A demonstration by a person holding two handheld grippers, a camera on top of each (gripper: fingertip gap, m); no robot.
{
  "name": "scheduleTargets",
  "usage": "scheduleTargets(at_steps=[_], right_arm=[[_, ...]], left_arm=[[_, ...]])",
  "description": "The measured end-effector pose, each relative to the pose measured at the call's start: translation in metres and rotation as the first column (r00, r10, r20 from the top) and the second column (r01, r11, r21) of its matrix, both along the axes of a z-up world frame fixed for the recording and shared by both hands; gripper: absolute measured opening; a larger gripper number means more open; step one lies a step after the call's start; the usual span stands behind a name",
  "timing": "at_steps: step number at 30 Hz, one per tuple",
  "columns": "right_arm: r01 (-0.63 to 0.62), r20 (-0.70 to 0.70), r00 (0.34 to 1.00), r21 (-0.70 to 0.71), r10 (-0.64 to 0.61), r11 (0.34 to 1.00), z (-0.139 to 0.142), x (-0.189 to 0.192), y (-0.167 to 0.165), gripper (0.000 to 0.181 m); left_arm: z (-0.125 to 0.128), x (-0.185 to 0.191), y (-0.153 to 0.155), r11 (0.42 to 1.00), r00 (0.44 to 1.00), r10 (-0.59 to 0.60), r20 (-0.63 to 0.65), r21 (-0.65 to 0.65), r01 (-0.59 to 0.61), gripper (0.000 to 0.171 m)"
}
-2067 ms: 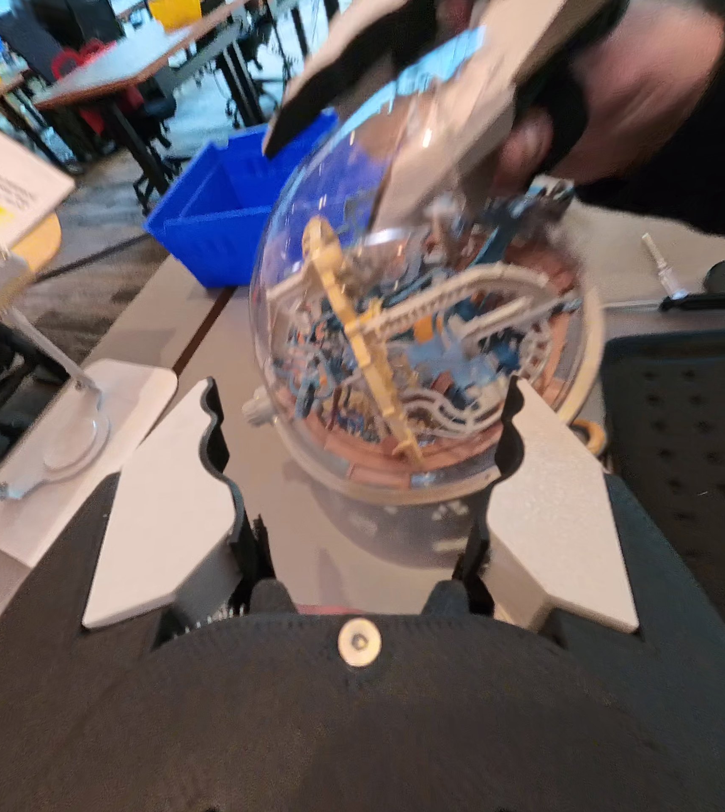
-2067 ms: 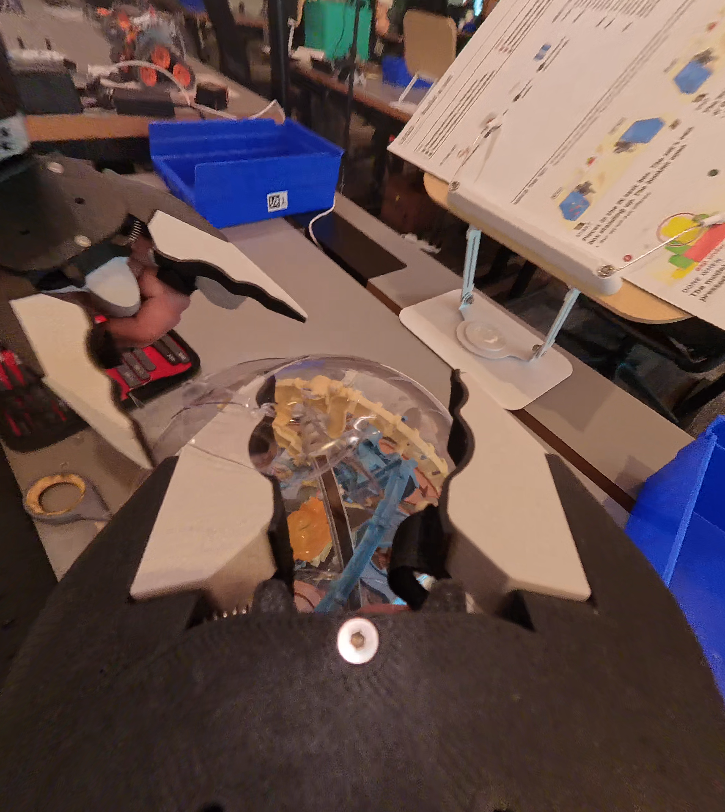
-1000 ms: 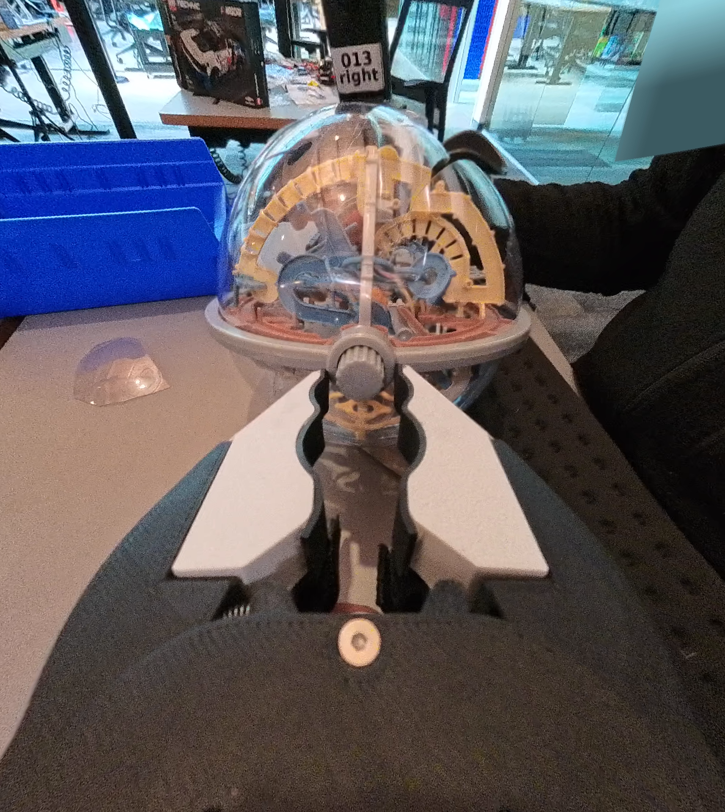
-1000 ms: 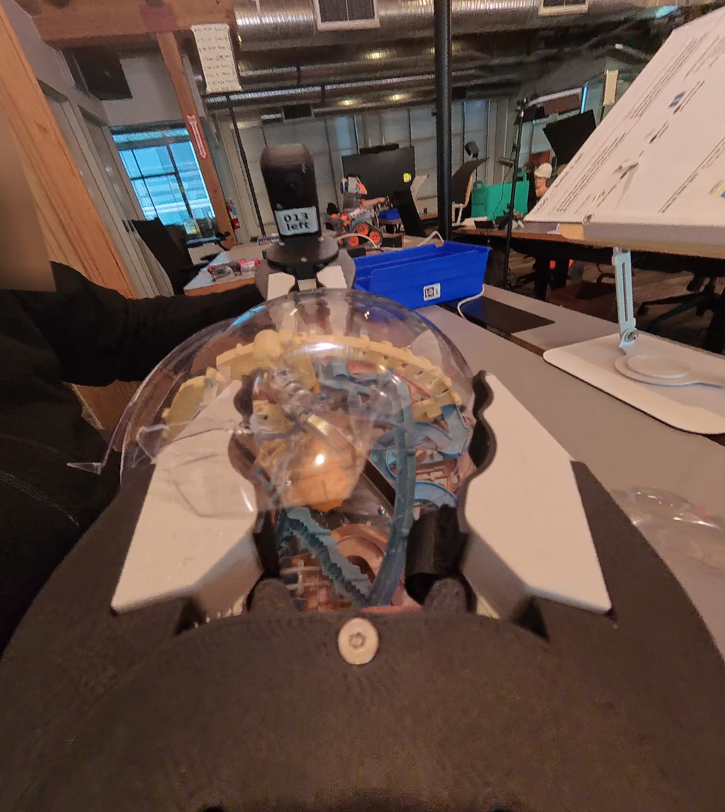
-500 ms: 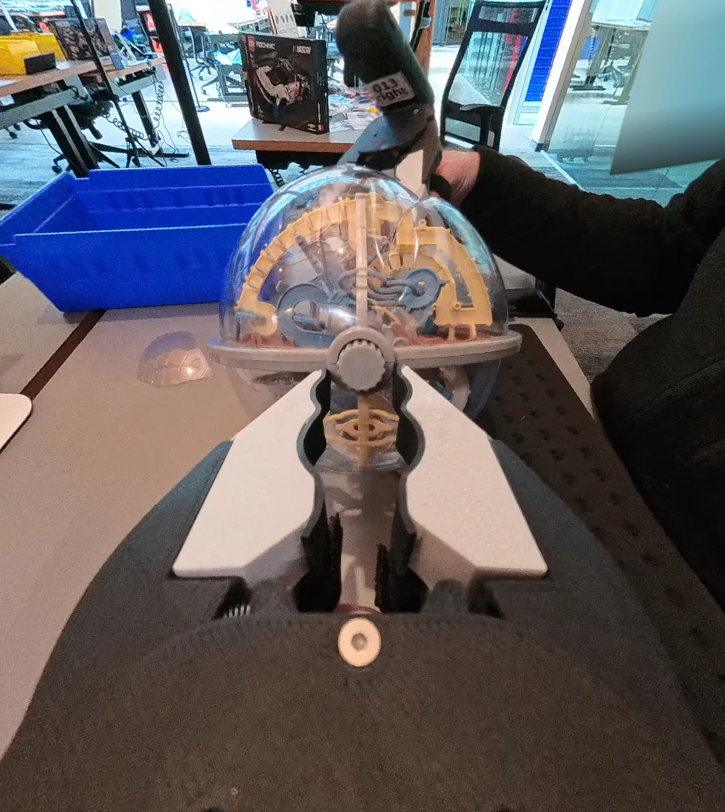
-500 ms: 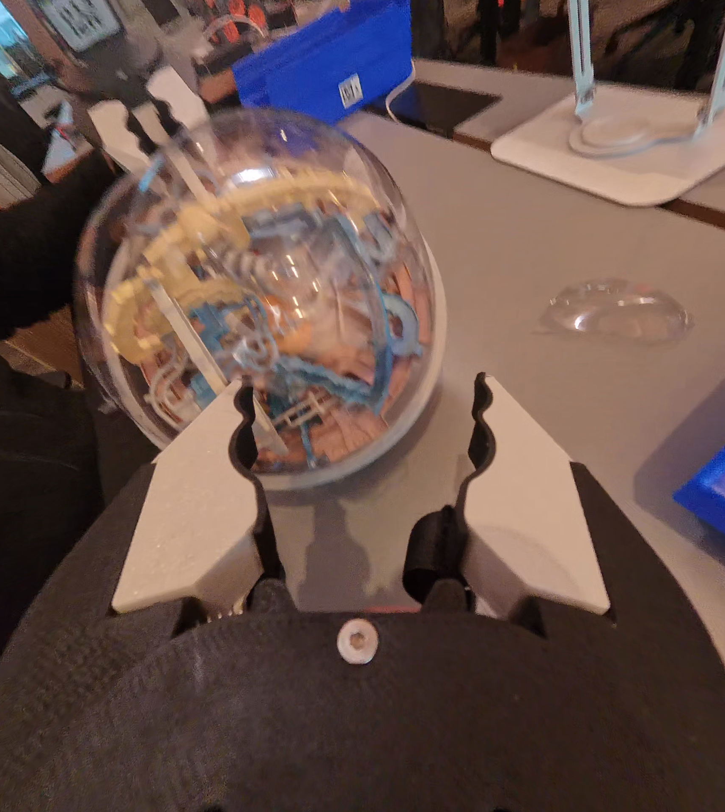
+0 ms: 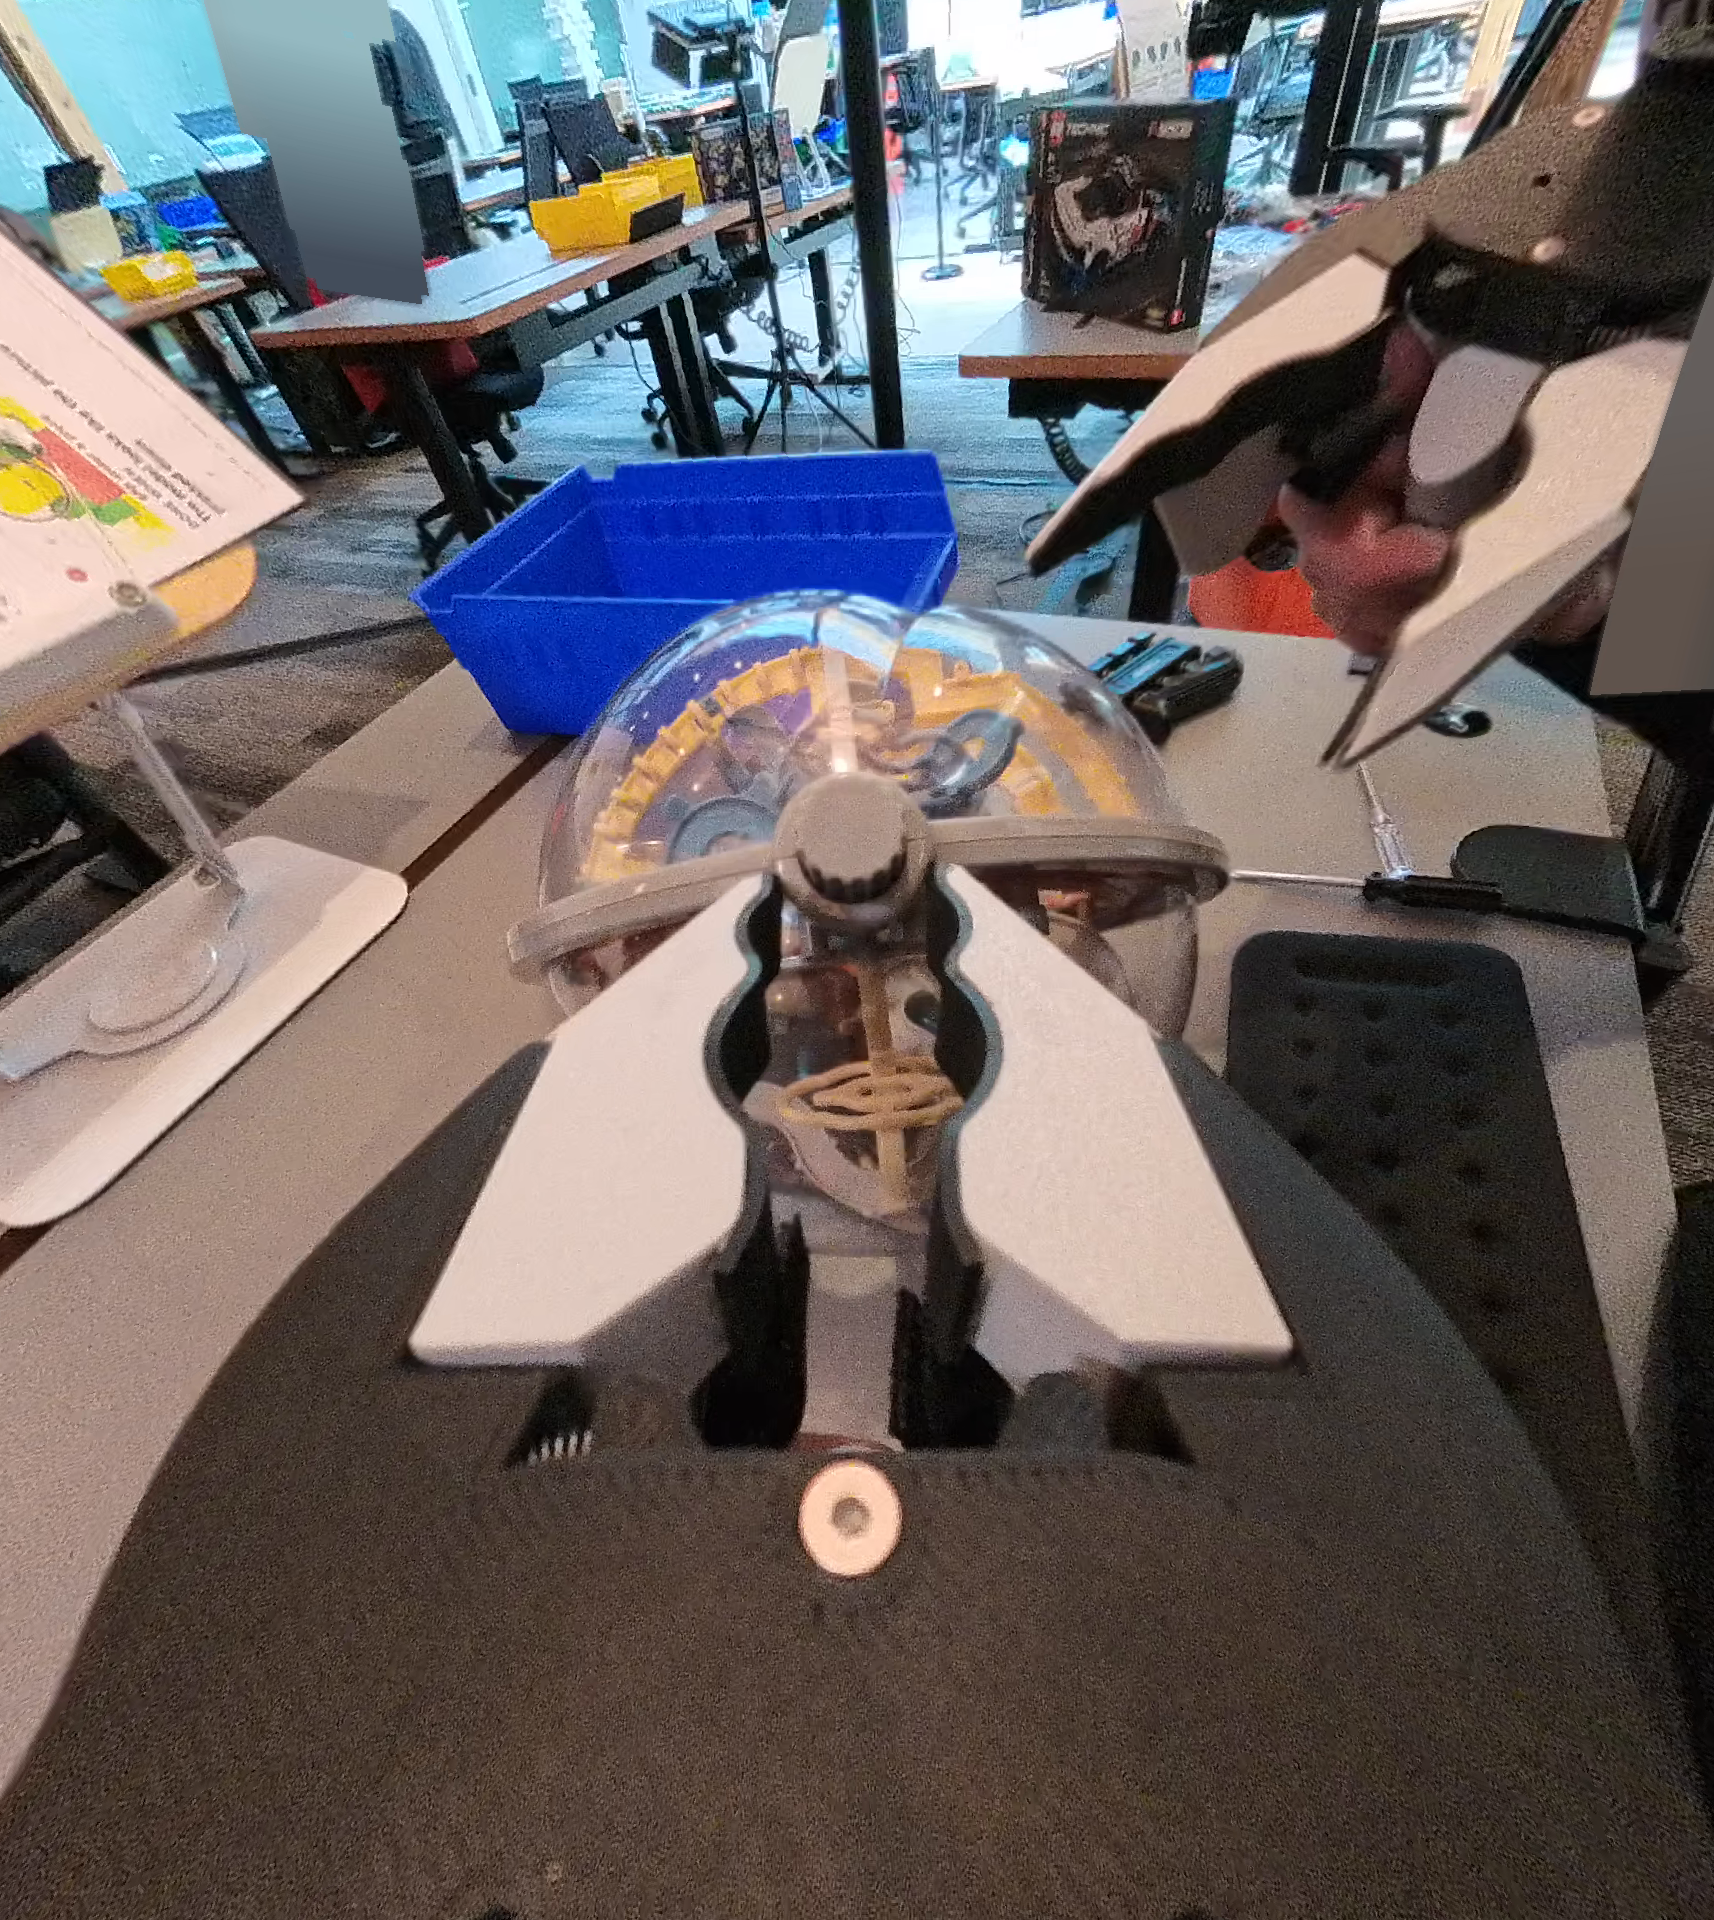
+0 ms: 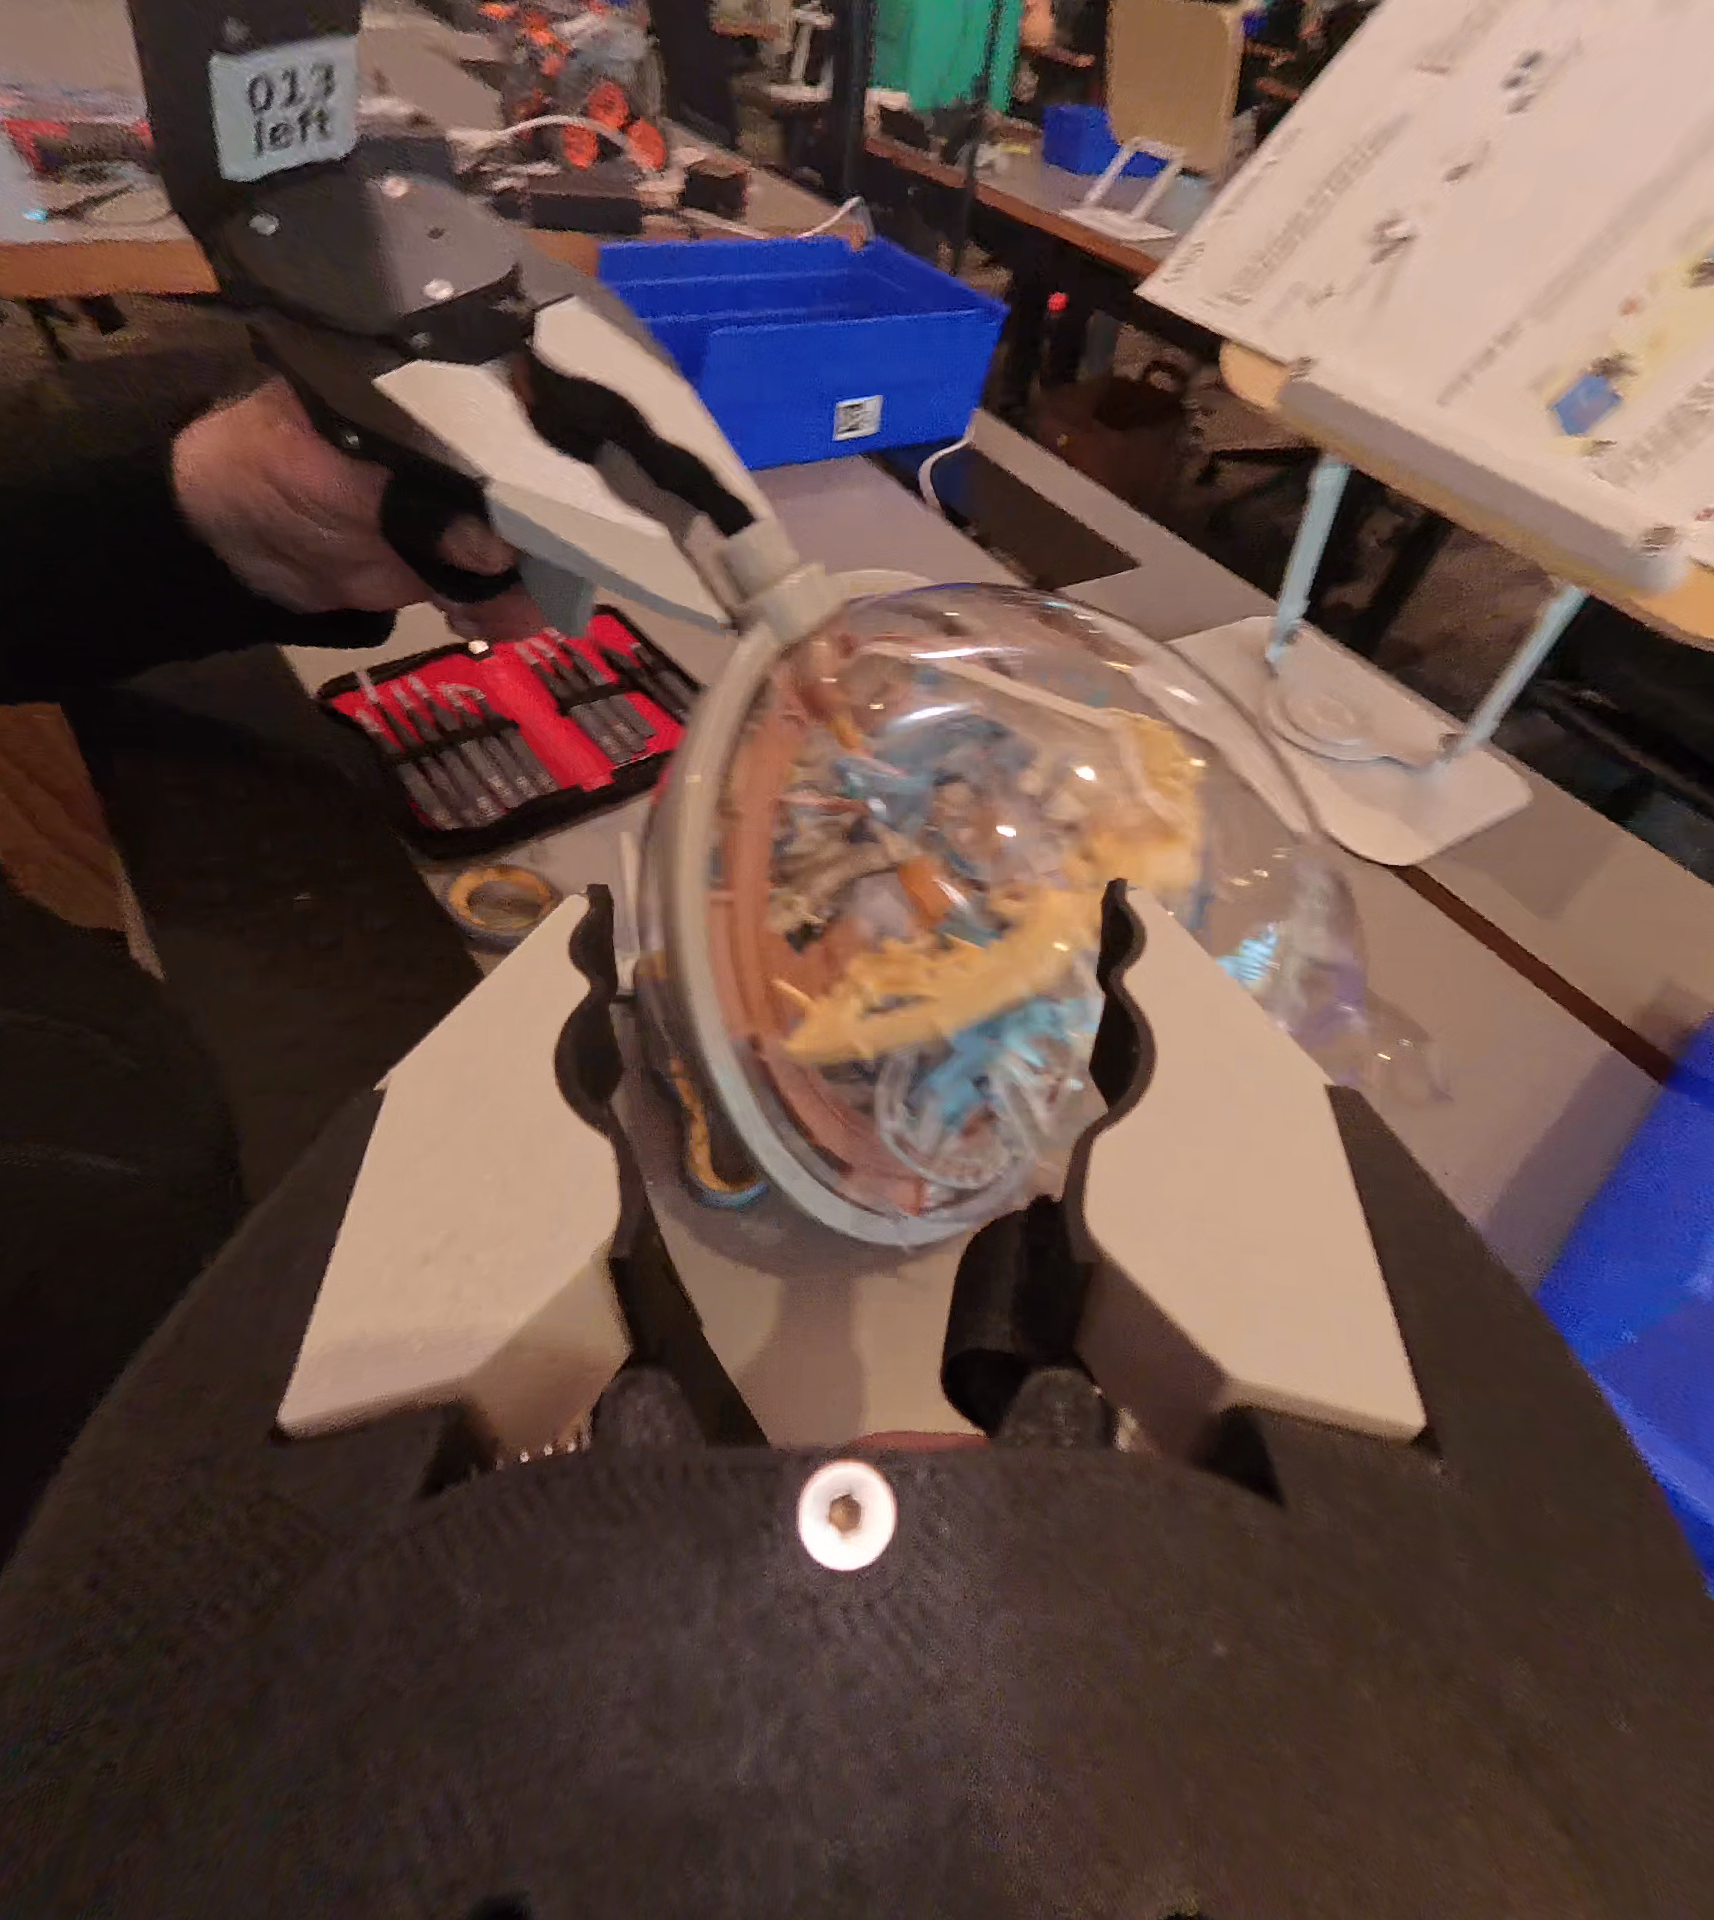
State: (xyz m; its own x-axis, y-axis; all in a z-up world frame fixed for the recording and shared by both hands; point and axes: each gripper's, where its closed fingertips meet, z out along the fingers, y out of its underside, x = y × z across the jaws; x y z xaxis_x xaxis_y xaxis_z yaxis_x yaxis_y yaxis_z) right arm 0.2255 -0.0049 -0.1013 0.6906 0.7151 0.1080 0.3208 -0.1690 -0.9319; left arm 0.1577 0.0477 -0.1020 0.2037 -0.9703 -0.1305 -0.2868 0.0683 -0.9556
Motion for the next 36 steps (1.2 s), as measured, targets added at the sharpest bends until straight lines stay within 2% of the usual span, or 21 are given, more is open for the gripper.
scheduleTargets(at_steps=[2,3,4,6,8,9,12,15,17,20,22,24,26,28,30,33,36], right_arm=[[0.039,0.099,0.994,0.031,-0.041,0.999,-0.013,-0.006,0.009,0.089],[0.052,0.127,0.990,0.067,-0.061,0.996,-0.014,-0.008,0.012,0.090],[0.060,0.129,0.989,0.106,-0.074,0.993,-0.010,-0.011,0.013,0.084],[0.093,0.129,0.985,0.176,-0.117,0.980,-0.004,-0.008,0.016,0.050],[0.139,0.134,0.976,0.231,-0.173,0.963,-0.002,0.001,0.020,0.016],[0.156,0.123,0.974,0.238,-0.189,0.959,-0.002,0.007,0.022,0.009],[0.172,0.093,0.976,0.218,-0.196,0.961,-0.002,0.021,0.026,0.007],[0.134,0.028,0.990,0.180,-0.141,0.975,-0.002,0.028,0.026,0.008],[0.098,0.012,0.995,0.170,-0.102,0.981,-0.002,0.032,0.026,0.008],[0.001,-0.030,1.000,0.147,0.003,0.989,-0.002,0.035,0.024,0.008],[-0.048,-0.070,0.996,0.141,0.059,0.989,-0.001,0.040,0.026,0.008],[-0.061,-0.117,0.990,0.110,0.073,0.992,-0.001,0.046,0.029,0.008],[-0.017,-0.089,0.996,0.115,0.028,0.993,0.000,0.053,0.031,0.011],[0.029,-0.082,0.996,0.140,-0.018,0.990,0.005,0.055,0.029,0.029],[0.095,-0.083,0.993,0.181,-0.081,0.979,0.011,0.054,0.028,0.047],[0.222,-0.095,0.974,0.216,-0.206,0.951,0.009,0.063,0.037,0.046],[0.289,-0.140,0.955,0.243,-0.261,0.926,0.012,0.073,0.041,0.023]], left_arm=[[0.005,0.019,-0.010,1.000,1.000,-0.009,-0.006,0.015,0.009,0.023],[0.007,0.027,-0.008,0.999,1.000,0.020,-0.011,0.034,-0.020,0.022],[0.009,0.036,-0.008,0.998,0.999,0.027,-0.023,0.064,-0.026,0.022],[0.013,0.052,-0.013,0.999,1.000,0.012,-0.015,0.049,-0.011,0.021],[0.013,0.067,-0.023,0.998,0.998,-0.058,-0.020,0.025,0.058,0.015],[0.012,0.073,-0.025,0.997,0.997,-0.072,-0.022,0.019,0.072,0.015],[0.018,0.084,-0.022,0.991,0.995,-0.102,-0.016,0.087,0.103,0.019],[0.028,0.078,-0.026,0.961,0.977,-0.211,-0.018,0.181,0.211,0.048],[0.021,0.072,-0.007,0.934,0.977,-0.186,-0.105,0.289,0.209,0.047],[-0.006,0.066,0.009,0.919,0.942,-0.231,-0.244,0.263,0.293,0.060],[-0.012,0.064,0.006,0.925,0.929,-0.290,-0.230,0.180,0.334,0.054],[-0.012,0.067,0.006,0.922,0.938,-0.269,-0.218,0.223,0.316,0.049],[-0.012,0.070,0.006,0.924,0.946,-0.239,-0.218,0.249,0.291,0.037],[-0.013,0.075,0.006,0.927,0.955,-0.218,-0.203,0.262,0.267,0.012],[-0.016,0.079,0.005,0.925,0.960,-0.201,-0.194,0.286,0.251,0.008],[-0.019,0.086,-0.002,0.914,0.957,-0.208,-0.203,0.307,0.264,0.007],[-0.023,0.088,-0.011,0.904,0.947,-0.229,-0.227,0.312,0.294,0.008]])
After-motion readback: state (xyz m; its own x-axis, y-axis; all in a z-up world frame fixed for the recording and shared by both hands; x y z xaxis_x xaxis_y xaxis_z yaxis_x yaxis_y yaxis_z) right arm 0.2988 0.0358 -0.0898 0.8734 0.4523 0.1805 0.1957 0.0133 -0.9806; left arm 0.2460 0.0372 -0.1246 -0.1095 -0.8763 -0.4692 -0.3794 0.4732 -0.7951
